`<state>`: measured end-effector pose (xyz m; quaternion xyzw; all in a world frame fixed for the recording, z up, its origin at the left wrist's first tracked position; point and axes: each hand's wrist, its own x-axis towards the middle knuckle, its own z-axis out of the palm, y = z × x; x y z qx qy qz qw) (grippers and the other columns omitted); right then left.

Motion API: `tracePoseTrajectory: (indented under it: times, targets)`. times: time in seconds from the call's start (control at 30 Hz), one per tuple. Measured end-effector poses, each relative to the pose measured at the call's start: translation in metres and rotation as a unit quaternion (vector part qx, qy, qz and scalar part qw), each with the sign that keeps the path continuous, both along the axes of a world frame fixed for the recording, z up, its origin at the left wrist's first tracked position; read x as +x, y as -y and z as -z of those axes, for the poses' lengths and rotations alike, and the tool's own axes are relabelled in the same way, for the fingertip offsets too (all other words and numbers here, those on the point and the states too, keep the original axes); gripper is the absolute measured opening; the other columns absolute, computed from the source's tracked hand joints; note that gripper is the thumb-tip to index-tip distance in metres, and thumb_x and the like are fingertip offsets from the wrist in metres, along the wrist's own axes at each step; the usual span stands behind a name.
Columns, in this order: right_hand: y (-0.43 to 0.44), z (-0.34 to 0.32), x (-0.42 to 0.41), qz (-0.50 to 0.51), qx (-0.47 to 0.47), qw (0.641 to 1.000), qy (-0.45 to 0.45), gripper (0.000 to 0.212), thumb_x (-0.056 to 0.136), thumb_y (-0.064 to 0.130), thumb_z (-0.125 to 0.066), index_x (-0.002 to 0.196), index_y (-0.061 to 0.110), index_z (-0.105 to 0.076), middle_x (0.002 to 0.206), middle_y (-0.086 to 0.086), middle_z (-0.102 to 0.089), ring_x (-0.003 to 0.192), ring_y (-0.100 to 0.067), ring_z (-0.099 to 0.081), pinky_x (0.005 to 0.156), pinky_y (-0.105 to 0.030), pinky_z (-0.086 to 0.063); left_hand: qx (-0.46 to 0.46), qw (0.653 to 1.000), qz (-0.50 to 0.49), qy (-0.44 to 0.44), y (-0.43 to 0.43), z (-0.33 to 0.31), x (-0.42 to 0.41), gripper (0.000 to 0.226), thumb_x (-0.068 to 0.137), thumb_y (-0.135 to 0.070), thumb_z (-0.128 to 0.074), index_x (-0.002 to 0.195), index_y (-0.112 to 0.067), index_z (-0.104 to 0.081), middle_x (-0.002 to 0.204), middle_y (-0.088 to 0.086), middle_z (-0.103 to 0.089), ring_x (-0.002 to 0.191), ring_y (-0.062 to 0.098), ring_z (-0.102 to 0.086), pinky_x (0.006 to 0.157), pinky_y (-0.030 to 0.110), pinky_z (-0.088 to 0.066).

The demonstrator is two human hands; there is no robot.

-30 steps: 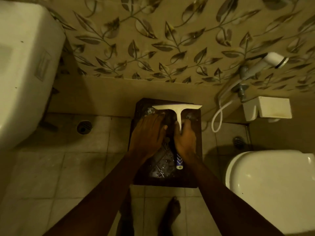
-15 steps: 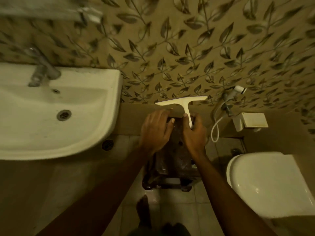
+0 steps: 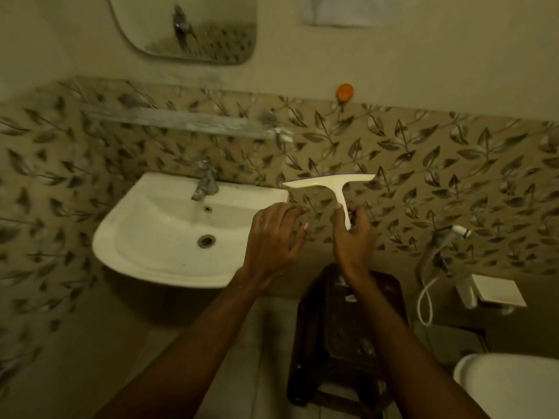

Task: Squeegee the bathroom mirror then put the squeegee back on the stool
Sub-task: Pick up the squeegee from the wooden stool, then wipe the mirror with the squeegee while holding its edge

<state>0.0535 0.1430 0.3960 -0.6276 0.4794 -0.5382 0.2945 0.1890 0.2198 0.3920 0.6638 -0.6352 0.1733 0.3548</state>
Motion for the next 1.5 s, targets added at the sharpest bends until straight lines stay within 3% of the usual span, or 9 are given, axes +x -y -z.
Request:
tracePoseTrajectory:
  times: [0.27,0.47,0.57,0.63,0.83,1.13,1.27,1.4,1.5]
  targets:
    - [-0.015,-0.084,0.113,0.005,-0.113,0.993,0.046,0.023,0.091,0.042,-0.052,0.088,0.021,-0.059,0.065,0.012,-0.057,0.056,0.0,-0.053,0.048,-0.026,-0.041,-0.093,0.99,-0.033,0.101,-0.012,-0.078,0.126,0.032,0.093,-0.036,-0.048,0.114,-0.017,-0.063,0.121,0.002,-0.06,0.119,0.022,-0.053,0.088,0.036,-0.041]
    - [-0.019,-0.136,0.201,0.034,-0.156,0.984,0.078,0.018,0.092,0.042,-0.051,0.088,0.026,-0.058,0.068,0.011,-0.06,0.058,-0.003,-0.056,0.047,-0.025,-0.044,-0.129,0.983,-0.019,0.132,-0.01,-0.145,0.226,0.032,0.094,-0.037,-0.048,0.115,-0.018,-0.062,0.123,0.004,-0.06,0.117,0.023,-0.054,0.09,0.036,-0.04]
    - [-0.014,-0.165,0.232,0.037,-0.192,0.977,0.087,0.02,0.092,0.04,-0.051,0.09,0.021,-0.059,0.067,0.014,-0.057,0.06,0.002,-0.054,0.048,-0.01,-0.037,-0.15,0.978,-0.018,0.142,0.0,-0.182,0.266,0.035,0.094,-0.037,-0.046,0.117,-0.015,-0.062,0.12,0.006,-0.062,0.114,0.025,-0.056,0.089,0.036,-0.04]
    - [-0.007,-0.185,0.25,0.032,-0.216,0.972,0.088,0.017,0.093,0.035,-0.053,0.09,0.019,-0.059,0.064,0.014,-0.055,0.057,0.003,-0.052,0.046,-0.008,-0.035,-0.175,0.974,-0.029,0.142,0.008,-0.203,0.288,0.036,0.095,-0.037,-0.045,0.116,-0.013,-0.062,0.117,0.007,-0.063,0.11,0.026,-0.058,0.084,0.036,-0.042]
    - [0.025,-0.245,0.286,-0.008,-0.261,0.96,0.1,0.014,0.097,0.029,-0.051,0.097,0.016,-0.056,0.075,-0.002,-0.061,0.061,-0.021,-0.061,0.051,-0.036,-0.054,-0.209,0.972,-0.061,0.092,0.032,-0.266,0.336,0.035,0.096,-0.04,-0.038,0.116,-0.016,-0.055,0.116,0.005,-0.06,0.103,0.022,-0.055,0.086,0.034,-0.041]
    - [0.089,-0.348,0.329,-0.015,-0.319,0.945,0.065,0.009,0.099,0.034,-0.045,0.101,0.026,-0.047,0.07,0.003,-0.056,0.054,-0.013,-0.06,0.044,-0.029,-0.051,-0.096,0.987,-0.121,-0.038,0.078,-0.363,0.402,0.045,0.098,-0.051,-0.033,0.13,-0.023,-0.047,0.138,0.003,-0.045,0.124,0.026,-0.044,0.1,0.045,-0.034]
    - [0.119,-0.388,0.348,0.009,-0.339,0.94,0.038,0.009,0.099,0.034,-0.046,0.099,0.025,-0.046,0.066,0.006,-0.055,0.045,-0.002,-0.056,0.037,-0.014,-0.043,-0.117,0.986,-0.103,-0.059,0.106,-0.398,0.432,0.043,0.098,-0.049,-0.035,0.13,-0.023,-0.046,0.14,0.004,-0.044,0.124,0.026,-0.044,0.099,0.044,-0.035]
    - [0.138,-0.417,0.365,0.045,-0.357,0.933,0.025,0.011,0.099,0.034,-0.045,0.098,0.023,-0.048,0.063,0.004,-0.055,0.043,-0.006,-0.053,0.036,-0.021,-0.043,-0.151,0.981,-0.096,-0.08,0.133,-0.423,0.47,0.046,0.096,-0.05,-0.038,0.133,-0.022,-0.045,0.142,0.005,-0.042,0.13,0.026,-0.038,0.103,0.047,-0.037]
    - [0.149,-0.436,0.376,0.068,-0.354,0.933,0.021,0.012,0.099,0.034,-0.044,0.097,0.022,-0.048,0.063,0.002,-0.055,0.043,-0.008,-0.053,0.032,-0.018,-0.041,-0.137,0.978,-0.079,-0.138,0.151,-0.435,0.499,0.052,0.095,-0.051,-0.038,0.14,-0.025,-0.035,0.15,0.005,-0.032,0.136,0.028,-0.032,0.107,0.053,-0.034]
